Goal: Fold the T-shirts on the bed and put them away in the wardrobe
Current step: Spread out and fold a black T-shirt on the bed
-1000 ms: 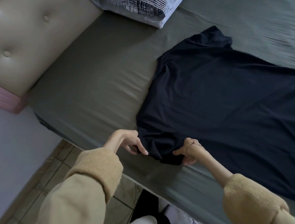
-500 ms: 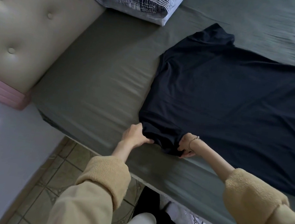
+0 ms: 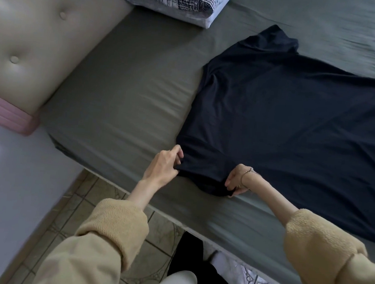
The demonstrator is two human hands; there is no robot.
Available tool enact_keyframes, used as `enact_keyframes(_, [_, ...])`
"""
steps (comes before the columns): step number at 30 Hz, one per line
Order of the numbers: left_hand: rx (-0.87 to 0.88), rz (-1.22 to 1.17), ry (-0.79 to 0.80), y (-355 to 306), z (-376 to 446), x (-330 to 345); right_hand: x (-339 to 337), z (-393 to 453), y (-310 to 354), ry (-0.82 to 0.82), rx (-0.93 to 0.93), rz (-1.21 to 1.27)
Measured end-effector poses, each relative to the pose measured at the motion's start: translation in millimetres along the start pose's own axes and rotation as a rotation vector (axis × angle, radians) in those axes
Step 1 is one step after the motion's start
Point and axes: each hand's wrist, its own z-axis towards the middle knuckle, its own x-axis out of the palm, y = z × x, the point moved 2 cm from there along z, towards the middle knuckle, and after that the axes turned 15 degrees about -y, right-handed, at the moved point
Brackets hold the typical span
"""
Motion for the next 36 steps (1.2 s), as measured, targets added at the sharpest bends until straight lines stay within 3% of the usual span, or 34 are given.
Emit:
enact_keyframes(7, [0.118,0.055,0.199,-6.8,-9.0,2.8,-3.0,-6.8,1.1,0.073,0.080,0.016])
enact_keyframes(15, [0.194,0.290,0.159,-23.3,-11.5,5.8,-1.0,-9.1,3.7,0.104,0.049,-0.030])
enact_keyframes(20, [0.358,0.349,0.215,-19.5,-13.3,7.4,1.1,-7.3,2.3,0.136,0.043,-0.054])
enact_keyframes(24, [0.379,0.406,0.364,-19.9,-8.3,4.7,5.8,-8.0,3.0,0.241,0.054,-0.130])
enact_keyframes(31, [0.176,0.596,0.804,-31.8,11.3,0.7,6.8,-11.9,6.5,0.452,0.079,-0.348])
enact_keyframes(33, [0.077,0.483,0.751,-29.4,19.8,-2.0,3.1,-8.8,10.8,0.446,0.057,-0.335])
enact_keyframes(36, [-0.093,0.250,0.435,-19.5,38.3,-5.4,-7.3,-1.2,21.2,0.407,0.005,-0.283])
